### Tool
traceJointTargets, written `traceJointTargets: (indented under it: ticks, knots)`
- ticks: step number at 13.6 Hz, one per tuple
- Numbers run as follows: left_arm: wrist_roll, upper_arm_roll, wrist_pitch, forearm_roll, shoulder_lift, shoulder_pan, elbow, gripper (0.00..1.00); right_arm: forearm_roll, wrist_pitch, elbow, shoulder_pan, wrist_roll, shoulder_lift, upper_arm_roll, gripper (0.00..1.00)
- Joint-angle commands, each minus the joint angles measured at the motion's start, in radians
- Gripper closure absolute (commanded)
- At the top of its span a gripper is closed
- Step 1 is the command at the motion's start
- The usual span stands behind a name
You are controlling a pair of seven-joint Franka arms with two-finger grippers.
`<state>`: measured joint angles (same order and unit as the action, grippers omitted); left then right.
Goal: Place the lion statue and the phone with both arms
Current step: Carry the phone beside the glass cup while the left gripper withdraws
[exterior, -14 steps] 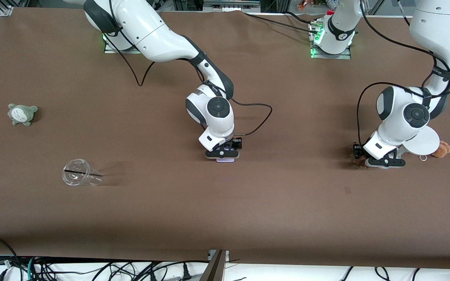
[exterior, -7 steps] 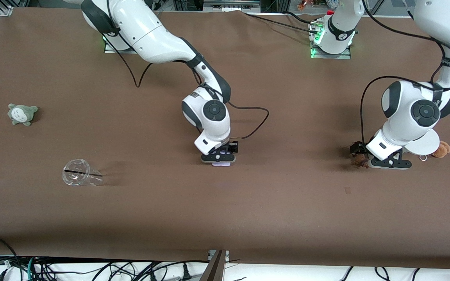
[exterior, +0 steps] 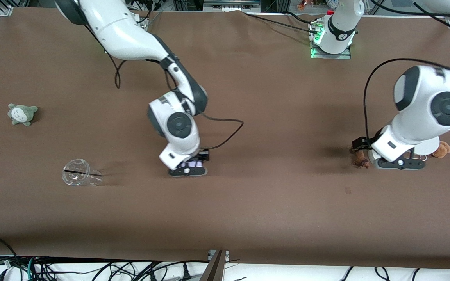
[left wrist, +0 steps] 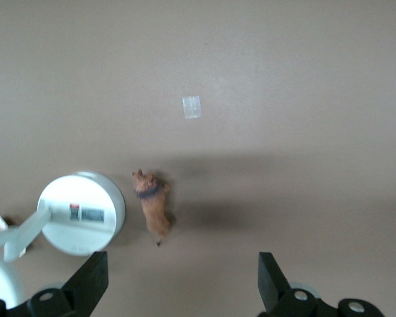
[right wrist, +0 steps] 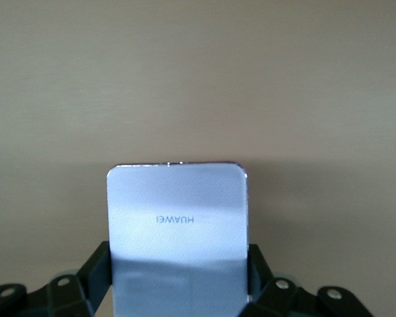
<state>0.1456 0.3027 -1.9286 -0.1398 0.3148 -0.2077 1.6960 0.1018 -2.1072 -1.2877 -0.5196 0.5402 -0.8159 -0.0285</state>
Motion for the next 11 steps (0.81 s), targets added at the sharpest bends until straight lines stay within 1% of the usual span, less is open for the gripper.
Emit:
traceJointTargets:
  ticks: [1,3,6,9,11]
  knots:
    - [-0.012,0.003,0.179,0.037,0.003,-0.013,-0.166,0.0,-0.022,-0.037,-0.211,0.074,-0.06,0.144,-0.005,0.41]
    - [-0.011,0.003,0.281,0.037,0.003,-0.012,-0.269,0.0,-0.024,-0.072,-0.293,0.142,-0.138,0.187,-0.005,0.41]
    - [-0.009,0.0,0.348,0.032,0.004,-0.012,-0.369,0.0,-0.027,-0.143,-0.384,0.268,-0.288,0.205,-0.007,0.4]
    - [-0.007,-0.007,0.378,0.039,0.004,-0.033,-0.397,0.0,-0.06,-0.253,-0.45,0.364,-0.442,0.196,-0.007,0.4]
    - [-0.008,-0.007,0.404,0.037,0.004,-0.036,-0.398,0.0,-0.092,-0.275,-0.449,0.392,-0.471,0.184,-0.007,0.4]
